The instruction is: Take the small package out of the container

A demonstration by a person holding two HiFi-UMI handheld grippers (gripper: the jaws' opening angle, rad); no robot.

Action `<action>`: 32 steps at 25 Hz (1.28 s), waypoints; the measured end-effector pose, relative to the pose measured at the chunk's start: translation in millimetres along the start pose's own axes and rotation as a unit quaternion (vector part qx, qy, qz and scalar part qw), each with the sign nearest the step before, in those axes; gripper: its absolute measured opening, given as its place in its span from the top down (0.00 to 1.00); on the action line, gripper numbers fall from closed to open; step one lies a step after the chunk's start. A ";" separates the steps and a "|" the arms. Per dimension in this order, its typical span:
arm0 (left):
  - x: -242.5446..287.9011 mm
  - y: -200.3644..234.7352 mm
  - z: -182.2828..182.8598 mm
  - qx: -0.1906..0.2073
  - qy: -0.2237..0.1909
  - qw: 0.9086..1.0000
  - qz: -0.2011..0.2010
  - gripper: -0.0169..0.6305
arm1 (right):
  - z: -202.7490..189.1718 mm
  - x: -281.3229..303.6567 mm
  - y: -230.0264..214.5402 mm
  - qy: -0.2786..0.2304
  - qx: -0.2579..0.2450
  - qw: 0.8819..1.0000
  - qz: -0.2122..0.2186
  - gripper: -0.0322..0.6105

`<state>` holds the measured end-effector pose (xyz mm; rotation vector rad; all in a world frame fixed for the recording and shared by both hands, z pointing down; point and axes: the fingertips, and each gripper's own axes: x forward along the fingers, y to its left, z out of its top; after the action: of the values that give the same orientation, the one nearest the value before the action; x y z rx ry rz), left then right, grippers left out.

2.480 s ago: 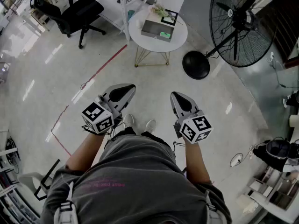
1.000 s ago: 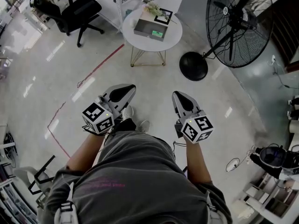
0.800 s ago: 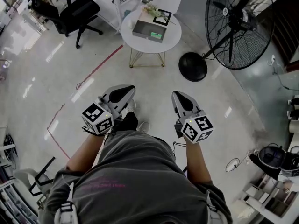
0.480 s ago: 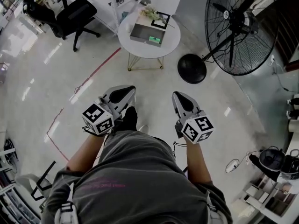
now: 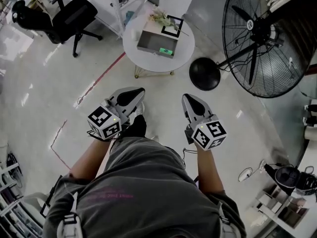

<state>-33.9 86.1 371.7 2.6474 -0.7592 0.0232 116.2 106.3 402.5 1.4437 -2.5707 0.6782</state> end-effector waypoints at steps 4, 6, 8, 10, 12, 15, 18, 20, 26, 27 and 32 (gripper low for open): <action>13.2 42.0 12.5 -0.001 0.008 1.000 -0.004 0.95 | 11.9 41.3 -12.0 0.006 0.005 1.000 -0.005 0.92; 17.5 64.1 19.5 -0.004 0.010 1.000 -0.004 0.95 | 18.8 62.3 -16.0 0.010 0.007 1.000 -0.008 0.92; 21.5 85.8 26.1 -0.005 0.013 1.000 -0.005 0.95 | 26.8 83.0 -19.2 0.012 0.007 1.000 -0.010 0.92; 26.7 105.6 32.1 -0.007 0.016 1.000 -0.008 0.95 | 35.5 102.4 -22.4 0.012 0.006 1.000 -0.013 0.92; 33.4 122.8 38.9 -0.010 0.020 1.000 -0.011 0.95 | 44.1 119.2 -26.0 0.013 0.005 1.000 -0.016 0.92; 44.3 144.0 48.9 -0.008 0.022 1.000 -0.018 0.95 | 54.6 139.9 -32.1 0.015 0.005 1.000 -0.021 0.92; 51.3 161.5 57.1 -0.006 0.021 0.999 -0.024 0.95 | 61.9 158.0 -35.9 0.017 0.005 1.000 -0.024 0.92; 54.2 172.2 61.3 -0.008 0.020 0.999 -0.026 0.95 | 65.7 168.4 -37.3 0.019 0.005 0.999 -0.026 0.92; 61.2 198.0 69.9 -0.016 0.023 0.999 -0.021 0.95 | 77.9 192.3 -45.1 0.022 0.001 0.999 -0.027 0.92; 62.9 201.8 69.6 -0.015 0.022 0.999 -0.021 0.95 | 78.7 195.6 -47.4 0.024 0.001 0.999 -0.027 0.92; 72.4 216.9 66.9 -0.022 0.023 0.999 -0.016 0.95 | 79.7 210.9 -59.7 0.035 0.002 0.999 -0.023 0.92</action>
<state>-89.4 -144.3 396.2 2.6068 -0.6947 0.0571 61.4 -120.0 416.4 1.4479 -2.4774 0.7140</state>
